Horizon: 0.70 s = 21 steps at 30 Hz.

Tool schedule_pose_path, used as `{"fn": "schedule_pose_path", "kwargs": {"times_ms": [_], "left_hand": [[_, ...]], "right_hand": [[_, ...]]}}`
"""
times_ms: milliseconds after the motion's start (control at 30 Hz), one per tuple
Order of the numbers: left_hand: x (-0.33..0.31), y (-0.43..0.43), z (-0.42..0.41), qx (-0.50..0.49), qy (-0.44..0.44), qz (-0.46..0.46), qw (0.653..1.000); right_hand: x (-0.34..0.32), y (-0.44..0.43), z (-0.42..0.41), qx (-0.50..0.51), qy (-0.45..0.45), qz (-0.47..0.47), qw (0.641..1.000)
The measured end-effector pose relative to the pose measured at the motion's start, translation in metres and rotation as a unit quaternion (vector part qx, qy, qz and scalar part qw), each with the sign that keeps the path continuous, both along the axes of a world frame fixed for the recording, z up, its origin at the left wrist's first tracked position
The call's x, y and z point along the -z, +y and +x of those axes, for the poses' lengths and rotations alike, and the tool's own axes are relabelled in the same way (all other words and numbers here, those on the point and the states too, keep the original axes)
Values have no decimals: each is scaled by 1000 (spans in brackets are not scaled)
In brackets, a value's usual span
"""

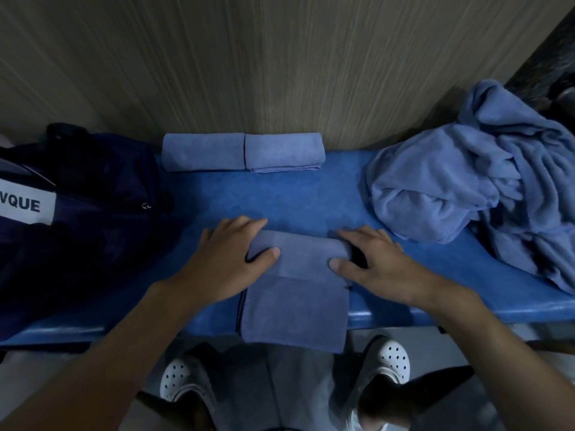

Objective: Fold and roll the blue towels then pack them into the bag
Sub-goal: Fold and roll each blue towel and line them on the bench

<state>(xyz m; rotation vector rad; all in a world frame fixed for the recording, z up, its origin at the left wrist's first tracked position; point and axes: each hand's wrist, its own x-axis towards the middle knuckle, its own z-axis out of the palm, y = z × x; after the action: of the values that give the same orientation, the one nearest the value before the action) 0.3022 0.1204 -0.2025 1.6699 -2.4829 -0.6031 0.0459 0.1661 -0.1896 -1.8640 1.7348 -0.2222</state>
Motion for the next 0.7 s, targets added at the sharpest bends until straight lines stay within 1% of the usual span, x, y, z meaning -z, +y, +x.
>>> {"fn": "schedule_pose_path", "kwargs": {"times_ms": [67,133,200,267,333,400,467,533,700], "left_hand": [[-2,-4,2,3,-4,16,1000],[-4,-7,1,0,21,26,999],[-7,-10,0,-10,60,11,998],[-9,-11,0,-33,115,24,992],[-10,-13,-2,-57,182,38,981],[-9,-15,-4,-74,222,35,972],[-9,-15,-5,-80,242,23,967],[-9,-15,-6,-64,247,9,967],[-14,-8,-1,-18,248,35,968]], "right_hand": [[2,-4,-1,-5,-31,23,999],[5,-9,-2,4,-71,15,997],[5,-13,1,11,-90,-14,996],[4,-15,4,15,-97,-38,994],[4,-16,7,26,-93,-69,993],[4,-17,9,37,-77,-110,990],[3,-18,11,37,-66,-150,986],[1,-17,10,25,-68,-166,984],[-2,-8,8,-6,-105,-148,983]]}}
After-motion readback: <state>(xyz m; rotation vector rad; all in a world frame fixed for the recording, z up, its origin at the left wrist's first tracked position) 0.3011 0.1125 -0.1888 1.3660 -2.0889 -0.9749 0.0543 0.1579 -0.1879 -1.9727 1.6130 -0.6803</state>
